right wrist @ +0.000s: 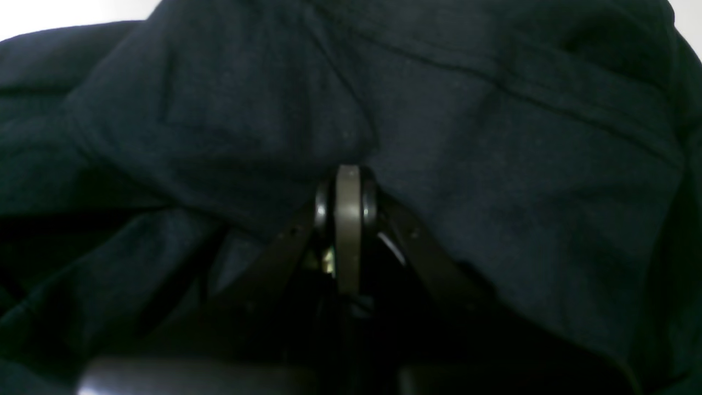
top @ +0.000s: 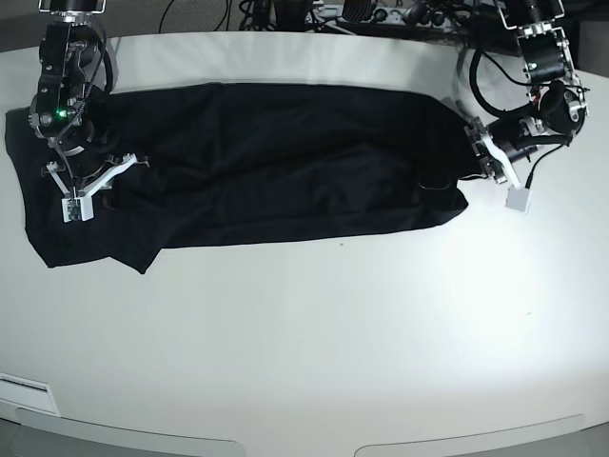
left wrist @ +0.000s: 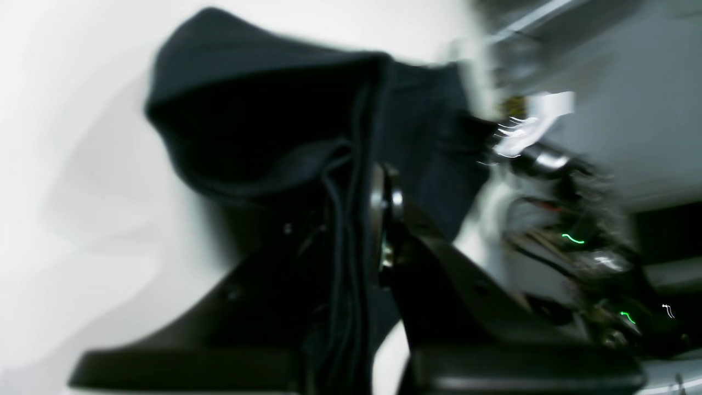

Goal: Fold the T-shirt properly
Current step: 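Fold the grasped end with the left gripper toward the shirt's middle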

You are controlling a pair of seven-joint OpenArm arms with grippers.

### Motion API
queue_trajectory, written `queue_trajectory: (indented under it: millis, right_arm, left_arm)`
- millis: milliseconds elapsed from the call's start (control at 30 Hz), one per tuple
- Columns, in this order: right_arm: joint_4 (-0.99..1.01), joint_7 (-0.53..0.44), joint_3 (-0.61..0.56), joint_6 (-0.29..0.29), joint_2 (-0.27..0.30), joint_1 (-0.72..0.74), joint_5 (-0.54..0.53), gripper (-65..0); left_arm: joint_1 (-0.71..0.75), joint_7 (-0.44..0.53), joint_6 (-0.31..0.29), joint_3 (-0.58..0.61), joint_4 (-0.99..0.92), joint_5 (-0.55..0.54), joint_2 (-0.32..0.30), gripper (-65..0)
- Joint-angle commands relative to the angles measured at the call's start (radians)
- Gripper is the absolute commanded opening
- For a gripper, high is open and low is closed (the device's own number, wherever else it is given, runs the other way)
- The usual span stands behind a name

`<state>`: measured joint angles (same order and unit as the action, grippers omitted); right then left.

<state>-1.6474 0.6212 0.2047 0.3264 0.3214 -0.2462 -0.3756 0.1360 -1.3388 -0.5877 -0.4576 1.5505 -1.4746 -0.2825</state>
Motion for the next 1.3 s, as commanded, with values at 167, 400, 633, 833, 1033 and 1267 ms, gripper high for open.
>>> queue_trajectory:
  millis: [167,400,633,833,1033,1267]
  right_arm:
    - [-0.001,0.056,-0.001,0.007,0.006,-0.003,0.005,-65.0]
    - [-0.001,0.069,-0.002,0.030,0.005,-0.005,0.005,-65.0]
    - [-0.001,0.078,-0.002,0.031,0.006,-0.004,0.005,-65.0]
    - [-0.001,0.080,-0.002,0.031,0.006,-0.003,0.005,-65.0]
    - [-0.001,0.092,-0.002,0.051,0.006,-0.003,0.005,-65.0]
    - [-0.001,0.106,-0.002,0.095,0.006,-0.003,-0.071,-58.6]
  left_arm:
    - [-0.053,-0.001,-0.005,0.001,0.035,-0.009,0.096,-65.0]
    - [-0.116,0.006,-0.068,0.103,0.034,-0.009,0.264,-65.0]
    - [-0.165,0.008,-0.110,0.272,0.034,-0.009,0.371,-65.0]
    - [-0.164,0.039,-0.110,0.333,0.034,0.084,0.425,-65.0]
    - [-0.163,0.125,-0.110,0.335,0.034,0.229,0.433,-62.5]
    - [-0.161,0.103,-0.110,0.417,0.034,0.184,0.432,-27.5]
